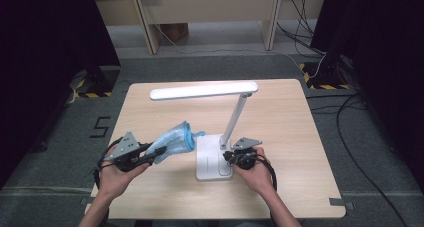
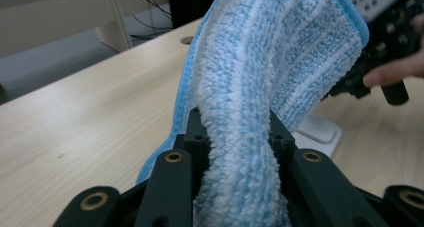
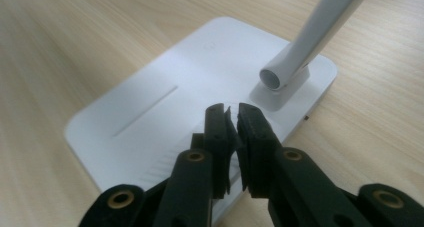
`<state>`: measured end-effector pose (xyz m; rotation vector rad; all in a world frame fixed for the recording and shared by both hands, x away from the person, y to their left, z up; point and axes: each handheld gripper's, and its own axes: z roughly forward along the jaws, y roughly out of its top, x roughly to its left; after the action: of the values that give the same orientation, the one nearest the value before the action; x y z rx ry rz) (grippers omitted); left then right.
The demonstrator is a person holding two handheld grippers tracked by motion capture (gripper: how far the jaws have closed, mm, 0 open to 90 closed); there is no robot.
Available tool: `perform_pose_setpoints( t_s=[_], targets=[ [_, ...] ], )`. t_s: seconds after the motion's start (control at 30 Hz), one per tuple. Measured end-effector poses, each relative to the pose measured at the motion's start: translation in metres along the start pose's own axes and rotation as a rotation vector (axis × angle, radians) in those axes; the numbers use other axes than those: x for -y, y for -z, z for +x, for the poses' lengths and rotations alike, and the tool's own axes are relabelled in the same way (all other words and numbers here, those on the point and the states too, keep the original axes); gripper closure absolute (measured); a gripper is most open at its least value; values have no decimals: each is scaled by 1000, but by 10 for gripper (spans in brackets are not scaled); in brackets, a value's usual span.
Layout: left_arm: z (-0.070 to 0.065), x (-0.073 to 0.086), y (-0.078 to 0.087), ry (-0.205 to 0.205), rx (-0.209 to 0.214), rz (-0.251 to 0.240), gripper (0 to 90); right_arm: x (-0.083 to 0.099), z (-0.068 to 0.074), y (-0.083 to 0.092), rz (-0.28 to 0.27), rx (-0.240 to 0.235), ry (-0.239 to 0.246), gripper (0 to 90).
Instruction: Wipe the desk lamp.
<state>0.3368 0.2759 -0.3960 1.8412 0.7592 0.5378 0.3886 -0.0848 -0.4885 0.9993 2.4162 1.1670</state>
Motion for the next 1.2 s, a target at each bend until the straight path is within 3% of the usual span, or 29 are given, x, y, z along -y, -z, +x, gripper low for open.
perform_pose_setpoints(
  t_s=[0.2,0.43,0.6,0.67,0.83,1.03,1.2],
  targets=[
    [9,-4,15,65,-69,-59,711,3,2,-7,22,20,9,900],
    [17,-6,32,105,-136,-111,713,3,3,-9,17,24,0,900],
    [27,-6,43,157,-182,-112,714,2,2,-9,20,13,0,900],
    [28,-9,47,179,-182,-125,715,2,2,-9,21,9,-1,900],
    [31,-21,55,203,-202,-176,716,1,2,-9,30,7,9,900],
    [35,-38,64,179,-202,-203,715,1,2,-9,32,7,9,900],
    [46,-46,71,199,-255,-212,715,1,3,-9,38,8,10,900]
  ],
)
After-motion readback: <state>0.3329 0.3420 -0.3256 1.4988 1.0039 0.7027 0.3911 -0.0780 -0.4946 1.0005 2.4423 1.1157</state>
